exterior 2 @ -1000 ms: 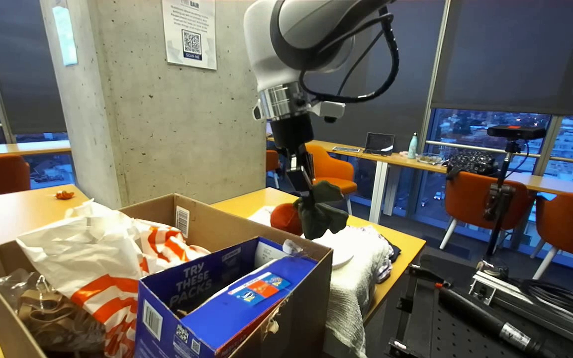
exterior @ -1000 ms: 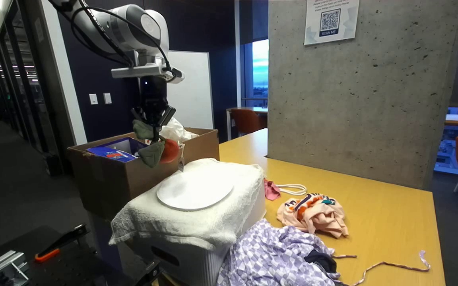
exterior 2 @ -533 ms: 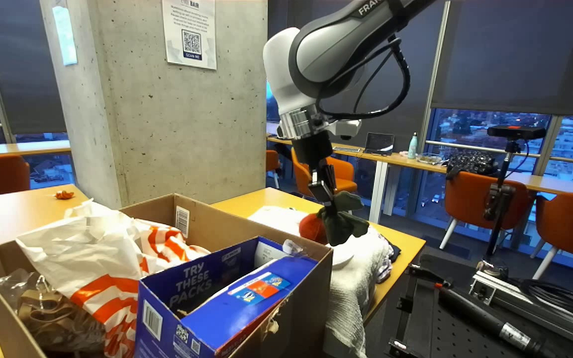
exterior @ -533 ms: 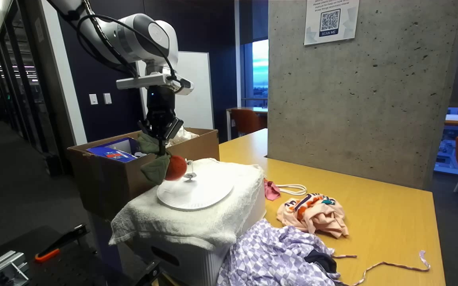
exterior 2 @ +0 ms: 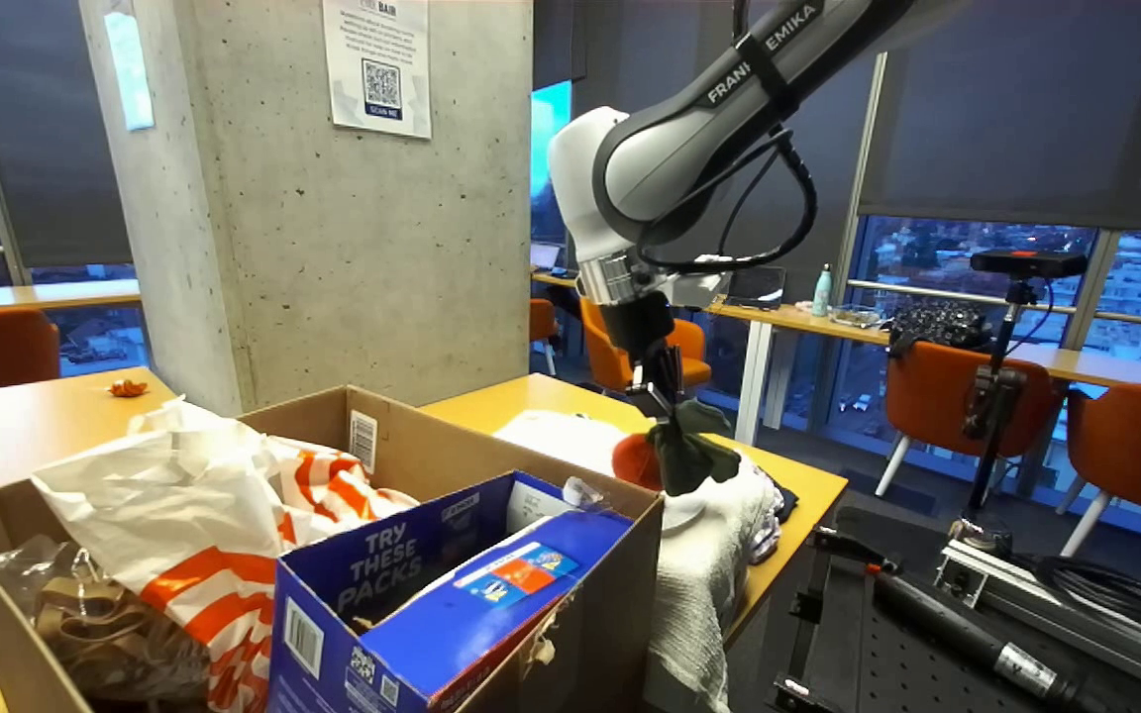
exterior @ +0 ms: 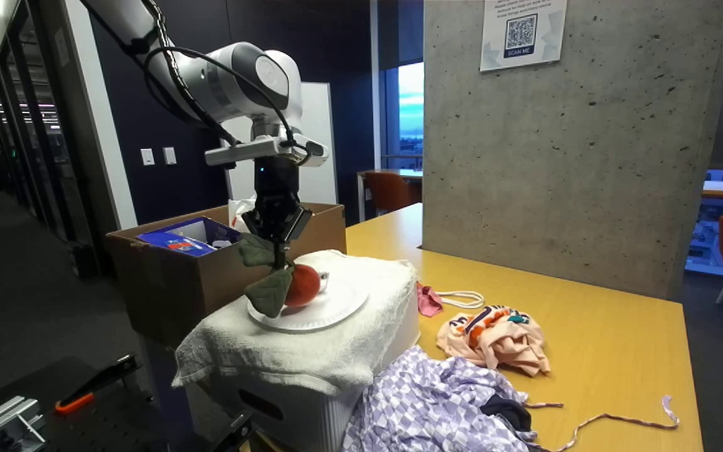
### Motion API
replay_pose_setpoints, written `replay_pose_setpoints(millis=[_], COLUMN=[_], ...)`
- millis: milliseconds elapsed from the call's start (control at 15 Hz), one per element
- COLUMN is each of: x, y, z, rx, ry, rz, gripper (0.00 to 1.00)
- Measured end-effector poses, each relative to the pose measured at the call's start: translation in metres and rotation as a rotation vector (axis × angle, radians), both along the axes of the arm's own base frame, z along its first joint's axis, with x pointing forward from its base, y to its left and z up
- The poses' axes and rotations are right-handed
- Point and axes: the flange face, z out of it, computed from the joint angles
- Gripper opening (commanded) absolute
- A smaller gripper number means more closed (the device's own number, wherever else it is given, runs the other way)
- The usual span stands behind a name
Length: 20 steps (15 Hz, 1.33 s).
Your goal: Remove the paper plate from the box and place it on top of the white storage container then put the radish on the plate.
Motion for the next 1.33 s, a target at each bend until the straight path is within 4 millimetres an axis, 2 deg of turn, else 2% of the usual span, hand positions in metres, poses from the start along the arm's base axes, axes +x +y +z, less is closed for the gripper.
replay_pose_setpoints(millis=[467, 667, 933, 1000, 1067, 1133, 1333], x=[0.001, 0.011, 0.029, 0.033, 0.036, 0.038, 0.043], y=[-0.016, -0.015, -0.002, 0.003, 0.009, 0.013, 0.022], z=[-0.018, -0.02, -0.009, -0.006, -0.006, -0.007, -0.02], rx=[-0.045, -0.054, -0.061, -0.061, -0.061, -0.062, -0.066], ry=[0.008, -0.028, -0.078, -0.087, -0.094, -0.095, -0.087], rz=[-0.079, -0.094, -0.092, -0.089, -0.085, -0.081, -0.077], gripper=[0.02, 0.02, 0.02, 0.09, 0.34, 0.34, 0.54])
